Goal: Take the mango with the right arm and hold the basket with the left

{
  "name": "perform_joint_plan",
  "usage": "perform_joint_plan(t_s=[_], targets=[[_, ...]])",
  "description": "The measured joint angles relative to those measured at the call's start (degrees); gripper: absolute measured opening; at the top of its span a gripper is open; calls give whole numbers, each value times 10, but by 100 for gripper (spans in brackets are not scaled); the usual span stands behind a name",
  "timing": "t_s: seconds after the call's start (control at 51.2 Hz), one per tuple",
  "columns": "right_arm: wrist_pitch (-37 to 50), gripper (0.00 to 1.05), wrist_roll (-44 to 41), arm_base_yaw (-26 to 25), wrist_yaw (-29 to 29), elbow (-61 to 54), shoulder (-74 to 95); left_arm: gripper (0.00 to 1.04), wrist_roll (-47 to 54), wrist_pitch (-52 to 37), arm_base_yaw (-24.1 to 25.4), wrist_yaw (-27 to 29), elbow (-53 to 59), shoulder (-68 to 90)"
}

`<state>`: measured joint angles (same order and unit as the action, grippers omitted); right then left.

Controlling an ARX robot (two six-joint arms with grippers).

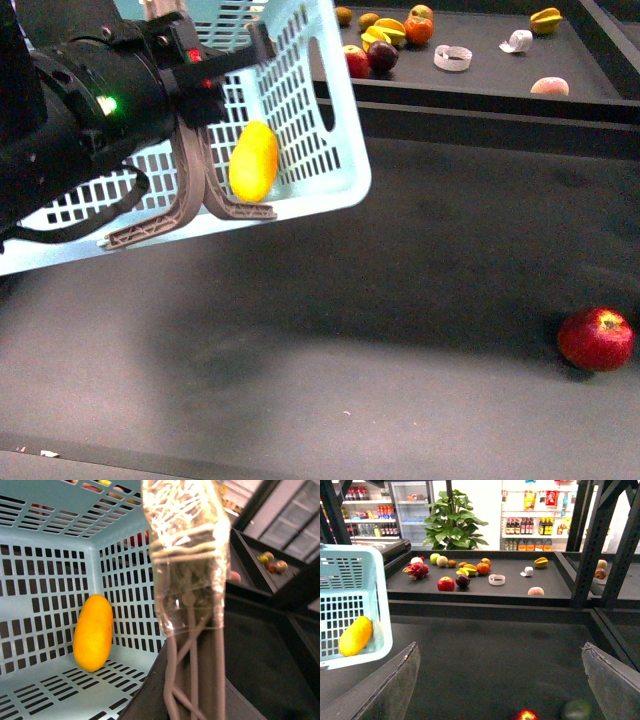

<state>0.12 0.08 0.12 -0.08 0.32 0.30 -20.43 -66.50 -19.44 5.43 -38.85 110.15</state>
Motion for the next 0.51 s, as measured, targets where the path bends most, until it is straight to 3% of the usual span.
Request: perform_joint_plan(t_s=[0.273,0.507], targets=[[0,96,0,0,0,0,0,5,-233,121,79,102,-115,58],[0,96,0,0,0,0,0,5,-401,186,101,136,-162,97]])
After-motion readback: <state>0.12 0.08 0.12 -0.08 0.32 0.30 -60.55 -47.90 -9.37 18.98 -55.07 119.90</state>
